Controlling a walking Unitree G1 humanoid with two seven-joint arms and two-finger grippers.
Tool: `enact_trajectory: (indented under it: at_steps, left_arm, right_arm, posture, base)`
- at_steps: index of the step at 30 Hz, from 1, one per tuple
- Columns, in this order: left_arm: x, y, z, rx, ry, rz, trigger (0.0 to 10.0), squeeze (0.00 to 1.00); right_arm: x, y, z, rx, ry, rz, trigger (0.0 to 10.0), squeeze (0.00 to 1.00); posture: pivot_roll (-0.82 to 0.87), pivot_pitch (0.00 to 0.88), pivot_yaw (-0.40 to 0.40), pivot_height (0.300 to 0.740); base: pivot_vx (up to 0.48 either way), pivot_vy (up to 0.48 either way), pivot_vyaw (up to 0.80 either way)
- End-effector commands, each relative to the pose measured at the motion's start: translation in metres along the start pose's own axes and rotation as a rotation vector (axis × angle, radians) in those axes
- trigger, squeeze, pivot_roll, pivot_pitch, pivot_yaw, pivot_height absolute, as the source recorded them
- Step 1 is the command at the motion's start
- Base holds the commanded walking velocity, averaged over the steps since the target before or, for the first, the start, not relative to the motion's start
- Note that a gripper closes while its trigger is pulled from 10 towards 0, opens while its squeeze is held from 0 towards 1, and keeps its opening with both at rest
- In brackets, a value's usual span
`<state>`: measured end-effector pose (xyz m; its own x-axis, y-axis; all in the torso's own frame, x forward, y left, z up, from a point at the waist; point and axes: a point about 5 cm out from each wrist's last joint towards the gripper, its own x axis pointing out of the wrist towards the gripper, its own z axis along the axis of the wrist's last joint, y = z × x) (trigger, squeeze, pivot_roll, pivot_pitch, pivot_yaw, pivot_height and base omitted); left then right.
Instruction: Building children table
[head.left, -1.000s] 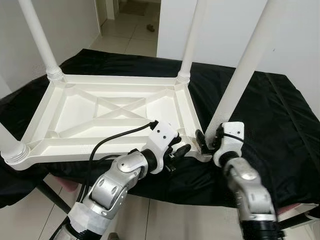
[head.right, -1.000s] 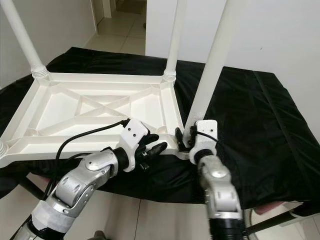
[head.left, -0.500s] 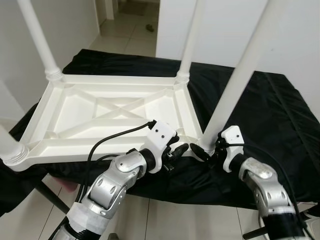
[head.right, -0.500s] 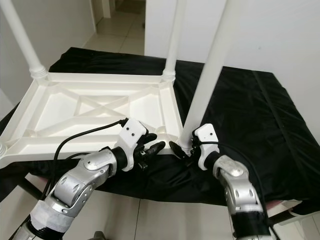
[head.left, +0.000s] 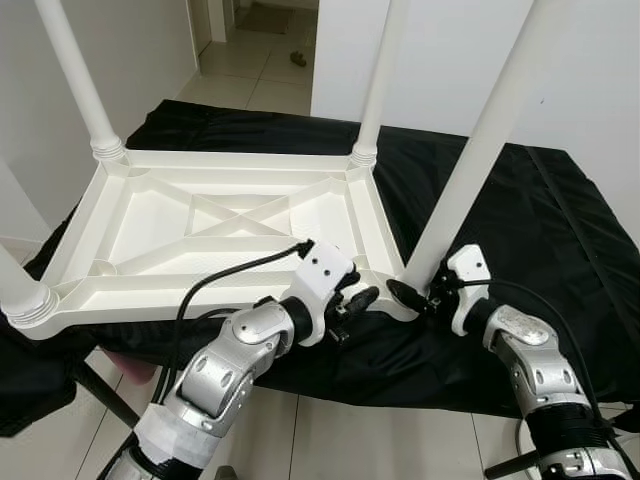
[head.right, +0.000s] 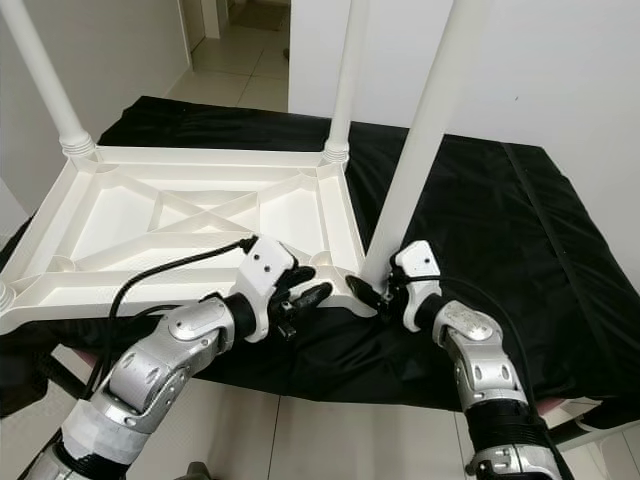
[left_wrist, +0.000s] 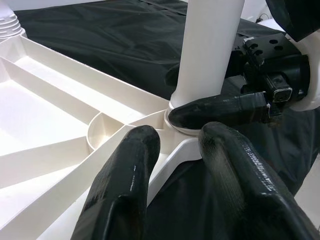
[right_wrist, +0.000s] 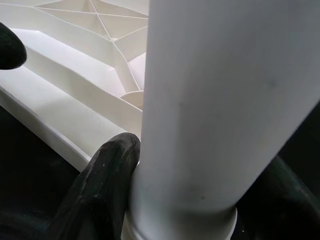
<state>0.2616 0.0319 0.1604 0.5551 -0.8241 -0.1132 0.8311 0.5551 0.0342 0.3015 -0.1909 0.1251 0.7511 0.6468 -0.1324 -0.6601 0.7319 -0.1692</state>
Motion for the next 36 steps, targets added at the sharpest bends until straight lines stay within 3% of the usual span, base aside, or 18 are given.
enact_trajectory:
  at_steps: [1, 4, 6, 9, 10, 12, 14, 15, 16, 19, 26, 27, 28, 29, 33, 35, 36]
  left_arm:
    - [0.001, -0.001, 0.0, -0.002, 0.005, -0.014, 10.0, 0.0]
    - [0.001, -0.001, -0.001, -0.002, 0.005, -0.014, 10.0, 0.0]
    - [0.001, -0.002, -0.001, -0.003, 0.006, -0.014, 10.0, 0.0]
    - [0.001, -0.002, -0.001, -0.004, 0.007, -0.015, 10.0, 0.0]
    - [0.001, -0.002, -0.002, -0.005, 0.008, -0.016, 10.0, 0.0]
    - [0.001, -0.002, -0.002, -0.005, 0.008, -0.016, 10.0, 0.0]
    - [0.002, -0.004, -0.003, -0.007, 0.01, -0.023, 10.0, 0.0]
    - [0.002, -0.004, -0.003, -0.007, 0.01, -0.023, 10.0, 0.0]
    - [0.002, -0.005, -0.003, -0.007, 0.01, -0.026, 10.0, 0.0]
    - [0.003, -0.005, -0.002, -0.004, 0.009, -0.032, 10.0, 0.0]
    - [0.003, -0.005, -0.002, 0.002, 0.01, -0.035, 10.0, 0.0]
    - [0.003, -0.005, -0.002, 0.002, 0.01, -0.036, 10.0, 0.0]
    - [0.003, -0.005, -0.002, 0.002, 0.01, -0.036, 10.0, 0.0]
    - [0.003, -0.006, -0.002, 0.002, 0.01, -0.04, 10.0, 0.0]
    - [0.004, -0.007, -0.002, 0.004, 0.011, -0.047, 10.0, 0.0]
    - [0.004, -0.007, -0.002, 0.007, 0.01, -0.047, 10.0, 0.0]
    - [0.004, -0.007, -0.002, 0.007, 0.01, -0.047, 10.0, 0.0]
  right_arm:
    - [0.002, 0.006, -0.003, 0.035, -0.017, 0.01, 0.0, 0.0]
    - [0.003, 0.006, -0.003, 0.046, -0.022, -0.046, 0.0, 0.0]
    - [0.005, 0.009, -0.003, 0.072, -0.007, -0.197, 0.0, 0.0]
    - [0.006, 0.01, -0.003, 0.11, 0.0, -0.283, 0.0, 0.0]
    - [0.006, 0.012, -0.001, 0.115, 0.015, -0.371, 0.0, 0.0]
    - [0.006, 0.012, -0.001, 0.115, 0.015, -0.371, 0.0, 0.0]
    - [0.003, 0.018, 0.003, 0.149, 0.031, -0.564, 0.0, 0.0]
    - [0.003, 0.018, 0.003, 0.149, 0.031, -0.564, 0.0, 0.0]
    - [0.0, 0.021, 0.005, 0.149, 0.042, -0.655, 0.0, 0.0]
    - [-0.002, 0.028, 0.005, 0.17, 0.06, -0.753, 0.0, 0.0]
    - [0.009, 0.049, 0.011, 0.2, 0.051, -0.731, 0.0, 0.0]
    - [0.01, 0.049, 0.014, 0.212, 0.04, -0.727, 2.8, 0.0]
    - [0.01, 0.049, 0.014, 0.212, 0.04, -0.727, 2.8, 0.0]
    - [0.01, 0.047, 0.015, 0.202, 0.032, -0.721, 10.0, 1.0]
    - [0.01, 0.044, 0.017, 0.213, 0.004, -0.7, 10.0, 1.0]
    - [0.007, 0.029, 0.017, 0.189, -0.004, -0.673, 10.0, 1.0]
    - [0.007, 0.029, 0.017, 0.189, -0.004, -0.673, 10.0, 1.0]
  posture:
    - [0.01, 0.0, -0.05, 0.74]
    - [0.01, 0.0, -0.052, 0.74]
    - [0.01, 0.005, -0.052, 0.74]
    - [0.01, 0.007, -0.054, 0.74]
    - [0.01, 0.006, -0.054, 0.74]
    - [0.01, 0.006, -0.054, 0.74]
    - [0.0, 0.005, -0.057, 0.74]
    - [0.0, 0.005, -0.057, 0.74]
    - [0.0, 0.005, -0.057, 0.74]
    - [0.0, 0.005, -0.057, 0.74]
    - [0.01, 0.0, -0.054, 0.74]
    - [0.01, 0.0, -0.054, 0.74]
    - [0.01, 0.0, -0.054, 0.74]
    - [0.01, 0.0, -0.055, 0.74]
    - [0.01, 0.0, -0.057, 0.74]
    - [0.01, 0.0, -0.061, 0.74]
    - [0.01, 0.0, -0.061, 0.74]
  base:
    - [0.0, 0.0, 0.0]
    - [0.0, 0.0, 0.0]
    - [0.0, 0.0, 0.0]
    - [0.0, 0.0, 0.0]
    - [0.0, 0.0, 0.0]
    - [0.0, 0.0, 0.0]
    - [0.0, 0.0, 0.0]
    - [0.0, 0.0, 0.0]
    - [0.0, 0.0, 0.0]
    - [0.0, 0.0, 0.0]
    - [0.0, 0.0, 0.0]
    - [0.0, 0.0, 0.0]
    - [0.0, 0.0, 0.0]
    - [0.0, 0.0, 0.0]
    - [0.0, 0.0, 0.0]
    - [0.0, 0.0, 0.0]
    - [0.0, 0.0, 0.0]
